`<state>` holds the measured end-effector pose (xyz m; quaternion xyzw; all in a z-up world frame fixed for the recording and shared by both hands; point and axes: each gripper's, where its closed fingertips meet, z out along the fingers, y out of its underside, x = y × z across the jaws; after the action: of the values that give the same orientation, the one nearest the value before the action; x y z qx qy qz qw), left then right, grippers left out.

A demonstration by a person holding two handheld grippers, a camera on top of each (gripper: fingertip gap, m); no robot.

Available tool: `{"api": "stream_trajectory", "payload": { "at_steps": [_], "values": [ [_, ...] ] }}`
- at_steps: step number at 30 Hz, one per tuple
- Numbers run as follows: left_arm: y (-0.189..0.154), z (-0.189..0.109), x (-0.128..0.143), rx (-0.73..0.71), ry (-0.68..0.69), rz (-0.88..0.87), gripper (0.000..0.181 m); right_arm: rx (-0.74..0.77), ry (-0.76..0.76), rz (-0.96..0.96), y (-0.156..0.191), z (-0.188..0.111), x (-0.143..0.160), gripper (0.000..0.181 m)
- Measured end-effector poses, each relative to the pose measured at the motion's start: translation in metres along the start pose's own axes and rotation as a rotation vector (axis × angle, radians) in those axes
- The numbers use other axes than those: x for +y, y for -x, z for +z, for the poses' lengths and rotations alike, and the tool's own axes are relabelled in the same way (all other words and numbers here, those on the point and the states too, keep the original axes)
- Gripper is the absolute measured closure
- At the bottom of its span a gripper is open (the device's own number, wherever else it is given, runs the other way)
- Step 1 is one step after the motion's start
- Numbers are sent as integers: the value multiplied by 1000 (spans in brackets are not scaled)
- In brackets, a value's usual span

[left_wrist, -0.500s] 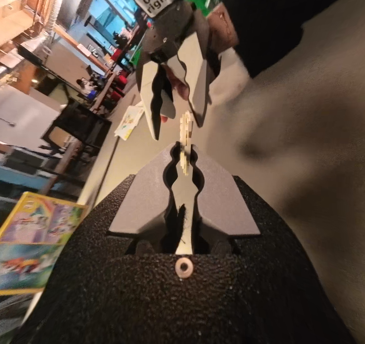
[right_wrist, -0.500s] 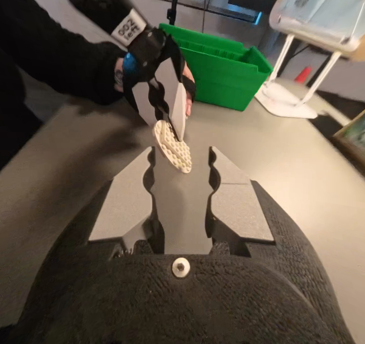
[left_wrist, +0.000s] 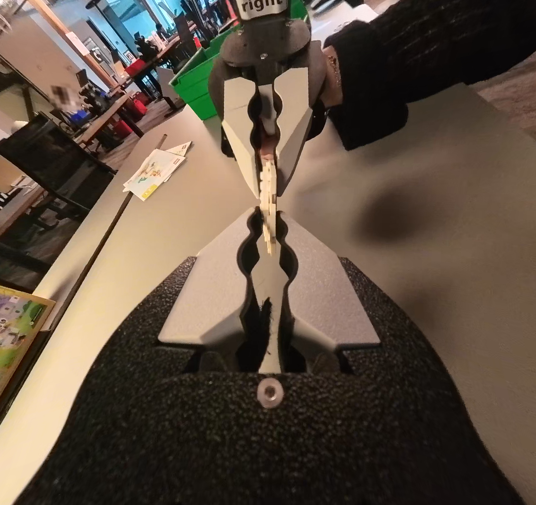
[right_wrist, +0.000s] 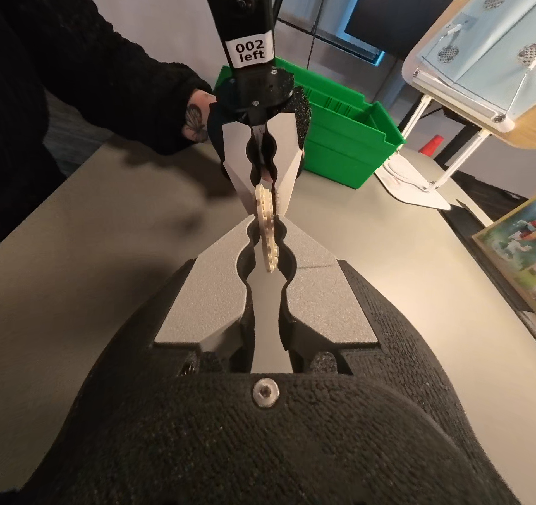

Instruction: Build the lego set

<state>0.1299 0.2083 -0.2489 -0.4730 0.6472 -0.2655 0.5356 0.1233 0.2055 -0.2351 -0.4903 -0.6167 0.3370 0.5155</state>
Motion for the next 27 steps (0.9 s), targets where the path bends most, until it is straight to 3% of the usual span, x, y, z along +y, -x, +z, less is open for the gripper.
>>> {"api": "stream_trajectory", "payload": {
  "at_steps": [1, 8, 13, 15, 16, 20, 23, 27],
  "values": [
    [0, 0, 0, 0, 11, 6, 175, -4, 3, -2, 0, 0, 0, 174],
    [4, 2, -1, -66, -5, 44, 174, 5, 9, -31, -1, -1, 1, 174],
    [7, 7, 6, -100, 26, 36, 157, 36, -52, -27, -5, -5, -8, 174],
    [5, 10, 10, -82, 35, -16, 161, 29, -90, 19, -6, -7, -14, 174],
    [5, 11, 9, -75, 20, -40, 171, 20, -115, 47, -6, -8, -17, 175],
    [7, 7, 3, -47, -24, -115, 176, 16, -177, 128, -9, -10, -22, 172],
    [10, 3, -3, -29, -66, -158, 176, 37, -125, 156, -14, -8, -12, 146],
    [8, 1, -11, 3, -97, -172, 177, 10, -102, 159, -9, -4, -5, 153]
  ]
}}
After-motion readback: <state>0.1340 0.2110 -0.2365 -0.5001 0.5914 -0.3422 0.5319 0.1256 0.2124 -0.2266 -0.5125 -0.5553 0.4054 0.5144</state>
